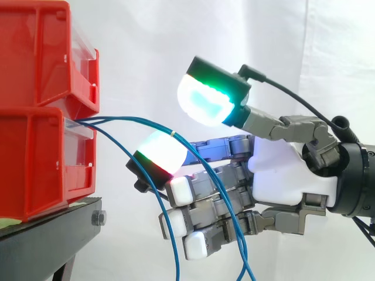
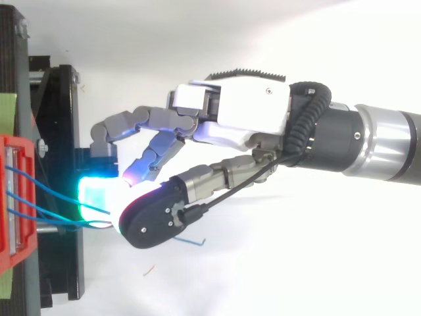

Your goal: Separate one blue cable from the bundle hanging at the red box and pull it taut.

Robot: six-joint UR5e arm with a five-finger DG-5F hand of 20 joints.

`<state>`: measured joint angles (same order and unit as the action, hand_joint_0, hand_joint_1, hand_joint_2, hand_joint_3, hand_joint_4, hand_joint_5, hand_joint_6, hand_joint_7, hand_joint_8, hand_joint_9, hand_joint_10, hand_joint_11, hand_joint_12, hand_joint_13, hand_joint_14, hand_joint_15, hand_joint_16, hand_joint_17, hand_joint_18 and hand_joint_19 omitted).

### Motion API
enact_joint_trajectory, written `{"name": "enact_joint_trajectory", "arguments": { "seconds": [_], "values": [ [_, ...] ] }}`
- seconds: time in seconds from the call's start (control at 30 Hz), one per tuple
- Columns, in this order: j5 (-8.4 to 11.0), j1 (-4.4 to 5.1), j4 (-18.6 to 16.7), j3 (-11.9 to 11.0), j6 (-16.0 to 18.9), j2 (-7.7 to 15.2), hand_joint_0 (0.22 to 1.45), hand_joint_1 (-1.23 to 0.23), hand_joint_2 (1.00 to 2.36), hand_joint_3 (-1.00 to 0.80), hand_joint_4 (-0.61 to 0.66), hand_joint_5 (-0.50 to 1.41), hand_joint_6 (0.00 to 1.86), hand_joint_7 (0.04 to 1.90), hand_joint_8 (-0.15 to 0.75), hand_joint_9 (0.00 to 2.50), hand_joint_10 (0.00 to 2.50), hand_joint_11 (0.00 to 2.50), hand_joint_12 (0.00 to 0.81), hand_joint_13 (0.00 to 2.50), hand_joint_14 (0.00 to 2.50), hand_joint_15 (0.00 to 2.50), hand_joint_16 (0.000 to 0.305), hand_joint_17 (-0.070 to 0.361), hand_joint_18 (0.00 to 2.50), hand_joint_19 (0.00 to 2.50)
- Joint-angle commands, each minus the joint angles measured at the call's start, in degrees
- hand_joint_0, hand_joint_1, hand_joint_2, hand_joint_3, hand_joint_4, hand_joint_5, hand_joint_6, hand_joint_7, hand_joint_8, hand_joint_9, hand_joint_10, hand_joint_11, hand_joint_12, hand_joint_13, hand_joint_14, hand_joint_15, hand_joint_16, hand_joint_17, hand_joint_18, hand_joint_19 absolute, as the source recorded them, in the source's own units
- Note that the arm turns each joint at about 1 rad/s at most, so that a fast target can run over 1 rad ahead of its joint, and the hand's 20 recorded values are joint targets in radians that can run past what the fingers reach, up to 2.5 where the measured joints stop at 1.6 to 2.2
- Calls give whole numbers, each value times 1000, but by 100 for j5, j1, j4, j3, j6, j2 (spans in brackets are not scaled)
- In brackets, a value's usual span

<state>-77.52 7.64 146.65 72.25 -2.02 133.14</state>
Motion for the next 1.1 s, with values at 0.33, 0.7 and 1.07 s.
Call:
{"name": "enact_joint_trajectory", "arguments": {
  "seconds": [0.33, 0.7, 1.07],
  "values": [
    [0, 10, -22, 0, 0, 2, 624, -769, 1000, -500, 251, -156, 813, 1177, 370, 896, 14, 617, 404, 926, 14, 443, 47, 106, 869, 331],
    [0, 10, -48, 0, 0, 2, 644, -557, 1017, -167, 260, -121, 646, 1223, 345, 887, 13, 594, 412, 940, 16, 449, 50, 112, 876, 352],
    [0, 27, -57, 0, 0, 2, 743, -566, 1020, -76, 305, -84, 501, 1398, 337, 877, 11, 573, 399, 933, 14, 461, 47, 106, 823, 422]
  ]
}}
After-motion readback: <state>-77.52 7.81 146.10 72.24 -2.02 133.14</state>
